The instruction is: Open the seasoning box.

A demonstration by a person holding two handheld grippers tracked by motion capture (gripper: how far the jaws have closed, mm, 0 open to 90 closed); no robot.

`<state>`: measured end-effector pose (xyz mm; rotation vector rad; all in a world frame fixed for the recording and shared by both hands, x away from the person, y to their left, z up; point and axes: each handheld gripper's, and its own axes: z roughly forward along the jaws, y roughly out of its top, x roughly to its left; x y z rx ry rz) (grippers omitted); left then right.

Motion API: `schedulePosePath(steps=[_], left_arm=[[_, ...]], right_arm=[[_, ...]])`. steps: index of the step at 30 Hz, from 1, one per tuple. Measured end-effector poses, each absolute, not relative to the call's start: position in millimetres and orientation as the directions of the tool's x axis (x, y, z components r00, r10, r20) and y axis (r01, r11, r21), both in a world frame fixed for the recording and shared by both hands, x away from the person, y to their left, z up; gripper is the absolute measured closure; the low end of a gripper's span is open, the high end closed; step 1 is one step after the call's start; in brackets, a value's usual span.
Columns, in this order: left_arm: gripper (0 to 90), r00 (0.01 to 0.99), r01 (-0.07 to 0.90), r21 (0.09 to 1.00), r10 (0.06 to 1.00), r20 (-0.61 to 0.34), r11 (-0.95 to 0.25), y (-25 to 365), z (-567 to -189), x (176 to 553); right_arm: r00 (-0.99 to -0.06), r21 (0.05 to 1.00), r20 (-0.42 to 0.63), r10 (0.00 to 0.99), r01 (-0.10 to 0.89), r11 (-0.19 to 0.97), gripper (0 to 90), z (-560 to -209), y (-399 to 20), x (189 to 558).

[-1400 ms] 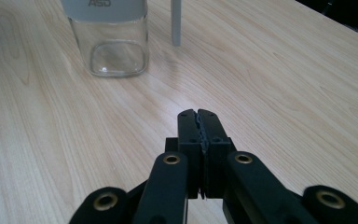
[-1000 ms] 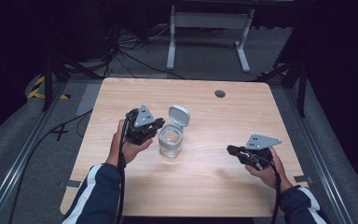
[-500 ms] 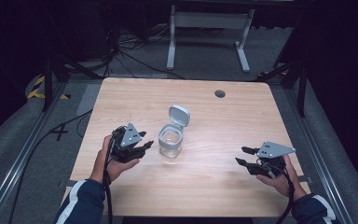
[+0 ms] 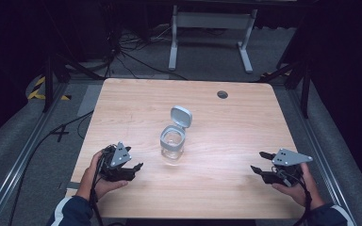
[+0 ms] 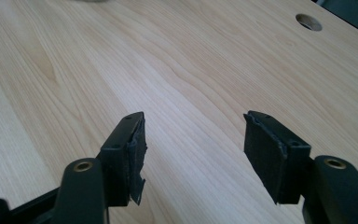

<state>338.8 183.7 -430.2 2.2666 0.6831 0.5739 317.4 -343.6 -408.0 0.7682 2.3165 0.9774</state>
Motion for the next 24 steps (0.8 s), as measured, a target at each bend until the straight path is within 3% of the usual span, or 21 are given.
schedulePosePath(steps=[12,24], left_arm=[[26.2,0.773,0.347,0.695,0.611,0.168,-0.630,202.5,-453.1,327.8],[23.8,0.765,0.427,0.698,0.641,0.059,-0.574,223.5,-473.7,321.8]], right_arm=[[-0.657,0.736,-0.210,0.724,0.381,0.559,35.5,-426.4,-381.0,303.2],[-0.608,0.739,-0.129,0.783,0.468,0.485,33.8,-452.3,-413.1,288.7]])
